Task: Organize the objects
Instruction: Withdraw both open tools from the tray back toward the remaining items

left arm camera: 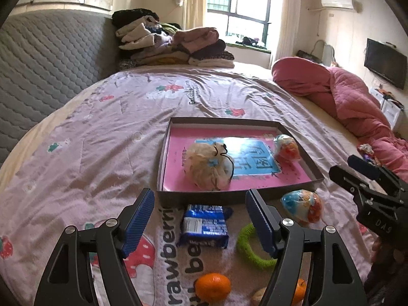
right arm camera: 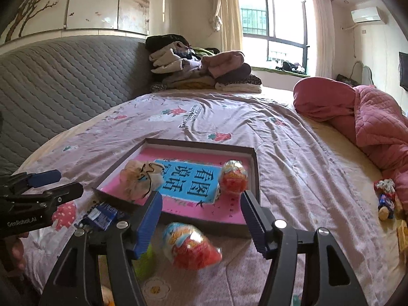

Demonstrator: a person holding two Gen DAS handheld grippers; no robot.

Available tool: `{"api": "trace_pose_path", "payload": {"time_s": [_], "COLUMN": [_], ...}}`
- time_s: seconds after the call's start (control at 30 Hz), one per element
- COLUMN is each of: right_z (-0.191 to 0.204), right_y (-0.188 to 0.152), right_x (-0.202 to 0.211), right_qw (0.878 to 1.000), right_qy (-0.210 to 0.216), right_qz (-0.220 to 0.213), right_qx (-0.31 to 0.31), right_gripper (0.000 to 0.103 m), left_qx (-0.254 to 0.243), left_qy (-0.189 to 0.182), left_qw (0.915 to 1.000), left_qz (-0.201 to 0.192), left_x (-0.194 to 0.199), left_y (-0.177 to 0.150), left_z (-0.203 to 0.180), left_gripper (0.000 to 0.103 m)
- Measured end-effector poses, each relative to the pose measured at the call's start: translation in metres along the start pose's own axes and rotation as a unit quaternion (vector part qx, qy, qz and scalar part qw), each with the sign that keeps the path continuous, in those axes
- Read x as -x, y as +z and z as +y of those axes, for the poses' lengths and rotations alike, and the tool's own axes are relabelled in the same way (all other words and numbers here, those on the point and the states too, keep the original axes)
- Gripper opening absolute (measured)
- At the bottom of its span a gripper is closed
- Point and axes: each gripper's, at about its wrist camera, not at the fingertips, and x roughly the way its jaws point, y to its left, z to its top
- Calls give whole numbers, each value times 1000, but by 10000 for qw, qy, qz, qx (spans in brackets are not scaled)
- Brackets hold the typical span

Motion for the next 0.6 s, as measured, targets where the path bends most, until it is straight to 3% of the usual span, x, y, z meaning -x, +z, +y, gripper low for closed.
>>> {"api": "trace_pose_path", "payload": {"time_s": [0.6], "right_z": [10], "right_y": [-26], "right_x": [23], "right_qw": [9997], "right_qy": [195], "right_qz": [-71], "right_qx": [152], "right_gripper": [64], "left_qx": [-63], "left_qy": [-144], "left_qw": [9997], "left_qz": [192], "left_x": [12], "left_y": [-31], "left_z": [6], "left_gripper": [75]}}
